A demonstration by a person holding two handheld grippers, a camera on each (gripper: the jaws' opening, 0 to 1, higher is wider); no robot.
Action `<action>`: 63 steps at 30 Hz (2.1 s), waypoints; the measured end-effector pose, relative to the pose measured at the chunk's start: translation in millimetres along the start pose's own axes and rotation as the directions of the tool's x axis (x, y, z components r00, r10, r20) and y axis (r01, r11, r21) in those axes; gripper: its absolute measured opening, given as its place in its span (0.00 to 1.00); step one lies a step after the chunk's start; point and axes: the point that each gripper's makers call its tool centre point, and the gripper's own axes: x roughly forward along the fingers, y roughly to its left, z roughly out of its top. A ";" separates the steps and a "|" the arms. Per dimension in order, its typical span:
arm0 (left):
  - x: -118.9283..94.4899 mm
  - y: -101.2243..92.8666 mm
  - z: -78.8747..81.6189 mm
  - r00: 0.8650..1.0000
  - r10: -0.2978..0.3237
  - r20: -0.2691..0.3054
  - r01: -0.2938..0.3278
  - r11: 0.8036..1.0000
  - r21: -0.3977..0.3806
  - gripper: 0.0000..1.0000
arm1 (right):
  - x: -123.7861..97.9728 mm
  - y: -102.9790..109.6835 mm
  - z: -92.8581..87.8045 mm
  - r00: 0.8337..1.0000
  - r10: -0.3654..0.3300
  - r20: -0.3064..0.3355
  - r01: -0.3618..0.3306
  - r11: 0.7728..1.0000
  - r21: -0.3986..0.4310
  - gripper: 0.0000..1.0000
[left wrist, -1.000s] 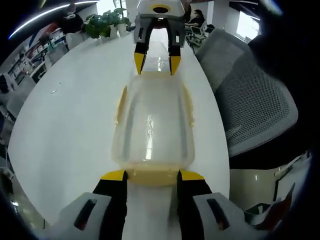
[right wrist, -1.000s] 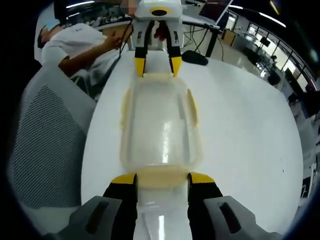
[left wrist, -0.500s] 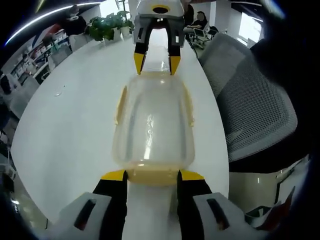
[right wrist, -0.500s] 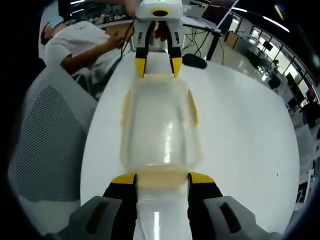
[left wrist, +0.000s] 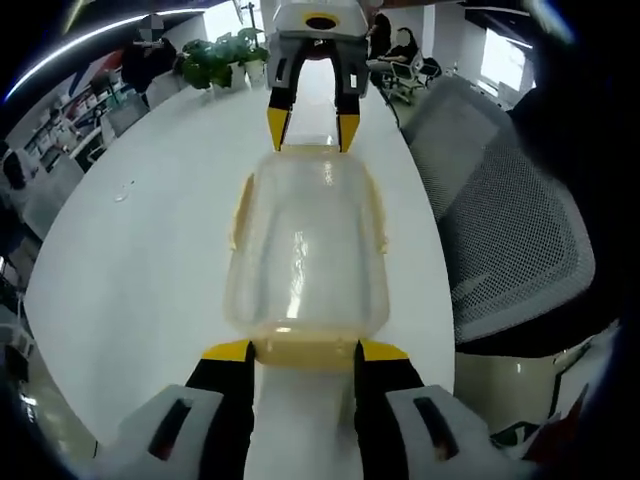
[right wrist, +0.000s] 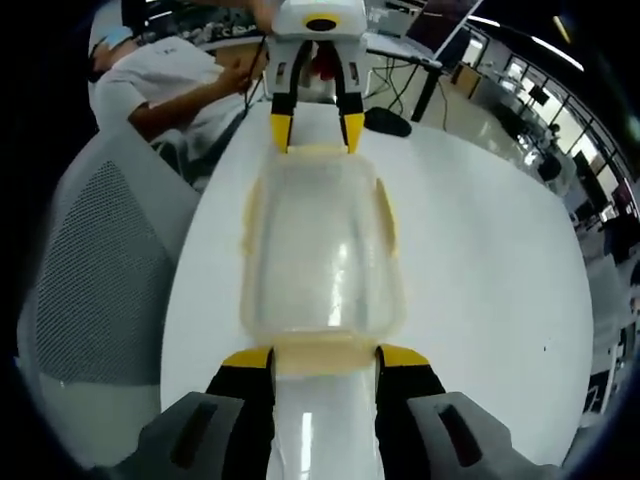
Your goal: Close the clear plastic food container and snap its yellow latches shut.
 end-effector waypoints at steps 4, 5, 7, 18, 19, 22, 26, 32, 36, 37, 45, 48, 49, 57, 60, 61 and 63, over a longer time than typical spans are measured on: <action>0.0 -0.2 1.7 1.000 0.014 -0.003 -0.014 1.000 -0.016 0.38 | -2.5 -2.1 0.2 1.000 0.004 0.006 -0.004 1.000 -0.017 0.38; -0.6 -1.7 2.7 1.000 0.017 -0.005 -0.017 1.000 -0.021 0.38 | -2.7 -2.2 0.2 1.000 0.006 0.006 -0.006 1.000 -0.022 0.38; -0.6 -4.0 3.8 1.000 0.021 -0.007 -0.022 0.999 -0.029 0.38 | -3.5 -2.0 -0.2 1.000 0.012 0.004 -0.012 0.999 -0.035 0.38; -0.4 -10.9 9.8 0.999 0.042 -0.015 -0.043 0.997 -0.068 0.38 | -9.2 -1.6 -3.1 1.000 0.027 0.001 -0.027 0.997 -0.075 0.38; -0.3 -11.2 11.5 0.999 0.045 -0.015 -0.046 0.996 -0.072 0.38 | -10.4 -2.2 -4.5 1.000 0.028 0.000 -0.027 0.997 -0.078 0.38; 0.7 -11.8 15.3 0.999 0.048 -0.009 -0.049 0.996 -0.078 0.38 | -14.1 -3.0 -8.5 1.000 0.028 -0.001 -0.028 0.996 -0.084 0.38; 4.3 -11.4 23.3 0.999 0.049 -0.005 -0.049 0.996 -0.080 0.38 | -17.8 -3.3 -14.7 1.000 0.030 -0.005 -0.030 0.996 -0.082 0.38; 11.3 -11.4 33.2 0.999 0.042 -0.005 -0.042 0.996 -0.077 0.38 | -22.8 -3.1 -25.7 1.000 0.028 -0.013 -0.029 0.996 -0.082 0.38; 13.6 -10.4 37.9 0.999 0.039 -0.004 -0.040 0.996 -0.076 0.38 | -25.4 -4.3 -31.8 1.000 0.027 -0.016 -0.028 0.997 -0.075 0.38; 14.8 -10.3 39.4 0.999 0.037 -0.003 -0.037 0.996 -0.079 0.38 | -25.2 -4.7 -33.4 1.000 0.026 -0.016 -0.027 0.997 -0.073 0.38; 24.8 -12.6 49.3 1.000 0.027 0.000 -0.027 0.997 -0.072 0.38 | -27.7 -1.6 -47.1 0.999 0.026 -0.028 -0.028 0.998 -0.063 0.38; 27.9 -12.8 53.0 1.000 0.021 0.004 -0.021 0.997 -0.073 0.38 | -29.9 -1.5 -51.9 0.999 0.030 -0.029 -0.031 0.998 -0.062 0.38; 29.3 -12.5 54.7 1.000 0.021 0.004 -0.020 0.997 -0.074 0.38 | -30.8 -2.1 -53.5 0.999 0.027 -0.029 -0.029 0.998 -0.063 0.38; 35.6 -10.4 65.7 1.000 0.019 0.004 -0.019 0.997 -0.070 0.38 | -36.8 -4.2 -65.3 0.999 0.025 -0.035 -0.027 0.998 -0.054 0.38; 39.2 -10.1 70.4 1.000 0.017 0.007 -0.017 0.998 -0.067 0.38 | -38.6 -4.3 -70.5 0.999 0.025 -0.035 -0.026 0.998 -0.051 0.38; 40.4 -10.1 72.0 1.000 0.017 0.008 -0.017 0.998 -0.067 0.38 | -39.1 -4.0 -72.3 0.999 0.024 -0.035 -0.026 0.998 -0.051 0.38; 43.7 -10.5 75.3 1.000 0.014 0.008 -0.014 0.998 -0.067 0.38 | -40.3 -3.7 -76.6 0.999 0.024 -0.037 -0.026 0.998 -0.049 0.38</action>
